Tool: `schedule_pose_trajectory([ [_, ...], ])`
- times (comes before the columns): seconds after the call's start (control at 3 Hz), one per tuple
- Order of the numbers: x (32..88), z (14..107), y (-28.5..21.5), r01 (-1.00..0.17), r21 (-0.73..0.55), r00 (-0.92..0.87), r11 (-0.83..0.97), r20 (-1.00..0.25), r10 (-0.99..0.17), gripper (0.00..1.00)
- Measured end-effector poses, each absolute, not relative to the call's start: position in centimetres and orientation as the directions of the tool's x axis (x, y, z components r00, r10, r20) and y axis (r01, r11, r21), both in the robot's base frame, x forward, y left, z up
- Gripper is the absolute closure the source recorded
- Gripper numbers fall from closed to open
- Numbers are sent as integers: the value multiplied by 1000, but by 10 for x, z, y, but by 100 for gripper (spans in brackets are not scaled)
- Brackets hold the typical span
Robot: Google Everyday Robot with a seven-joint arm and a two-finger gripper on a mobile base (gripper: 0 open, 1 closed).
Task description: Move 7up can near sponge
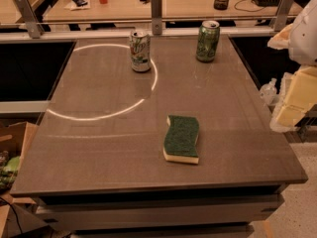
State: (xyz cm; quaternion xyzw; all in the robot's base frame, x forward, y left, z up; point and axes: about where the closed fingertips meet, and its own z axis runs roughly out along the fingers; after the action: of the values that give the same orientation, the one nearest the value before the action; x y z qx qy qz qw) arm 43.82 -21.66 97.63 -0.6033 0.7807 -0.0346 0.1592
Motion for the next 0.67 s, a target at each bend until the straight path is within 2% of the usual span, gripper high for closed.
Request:
schedule_pose_trajectory([
  [0.67,441,976,-215,-927,-258,-215,273,-233,-948,0],
])
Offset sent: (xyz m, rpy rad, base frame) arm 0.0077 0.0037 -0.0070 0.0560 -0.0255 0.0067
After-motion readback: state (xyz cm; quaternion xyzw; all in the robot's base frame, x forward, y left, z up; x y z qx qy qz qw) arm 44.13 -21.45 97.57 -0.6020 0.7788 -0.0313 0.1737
